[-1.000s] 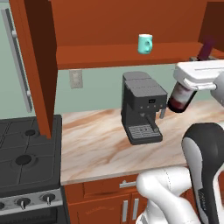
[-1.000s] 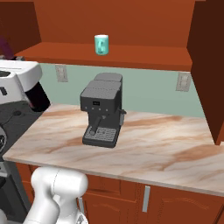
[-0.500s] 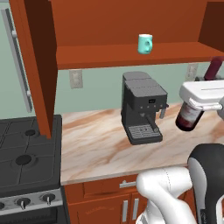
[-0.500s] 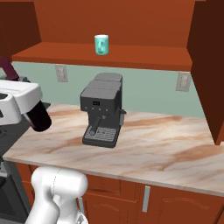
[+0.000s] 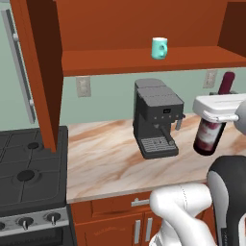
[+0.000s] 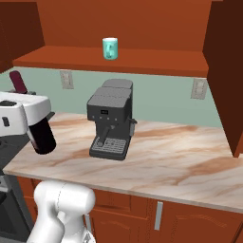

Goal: Open the cabinet directly in front. Then move the wine and the mug to the dining counter with the candle on it.

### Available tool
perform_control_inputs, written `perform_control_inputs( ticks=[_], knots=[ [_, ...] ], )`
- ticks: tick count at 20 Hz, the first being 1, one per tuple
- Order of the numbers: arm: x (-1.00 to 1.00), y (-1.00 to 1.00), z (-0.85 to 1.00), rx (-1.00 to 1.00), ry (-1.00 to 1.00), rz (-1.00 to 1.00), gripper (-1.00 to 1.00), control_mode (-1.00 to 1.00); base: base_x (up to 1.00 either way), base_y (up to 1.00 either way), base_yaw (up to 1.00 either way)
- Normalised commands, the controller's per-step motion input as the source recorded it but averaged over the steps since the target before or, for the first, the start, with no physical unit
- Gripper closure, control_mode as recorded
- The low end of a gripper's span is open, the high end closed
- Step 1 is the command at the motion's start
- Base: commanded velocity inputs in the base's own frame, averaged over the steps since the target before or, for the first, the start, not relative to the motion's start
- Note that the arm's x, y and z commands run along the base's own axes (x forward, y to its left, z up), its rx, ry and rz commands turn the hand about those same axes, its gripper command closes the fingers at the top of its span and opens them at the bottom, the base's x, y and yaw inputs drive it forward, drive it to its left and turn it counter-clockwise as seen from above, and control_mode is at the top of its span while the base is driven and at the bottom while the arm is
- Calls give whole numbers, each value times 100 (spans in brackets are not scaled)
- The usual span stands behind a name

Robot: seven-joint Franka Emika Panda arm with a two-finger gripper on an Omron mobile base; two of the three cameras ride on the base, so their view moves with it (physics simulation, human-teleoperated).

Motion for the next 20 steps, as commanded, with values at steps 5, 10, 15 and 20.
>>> perform_control_inputs(
  ticks=[5,10,15,20],
  knots=[
    [14,0,-2,0,5,0,100,-100,0,0,0],
    [3,0,-10,0,1,0,100,-100,0,0,0],
    [0,0,-9,0,0,0,100,-100,0,0,0],
    [0,0,0,0,0,0,100,-100,0,0,0]
  ],
)
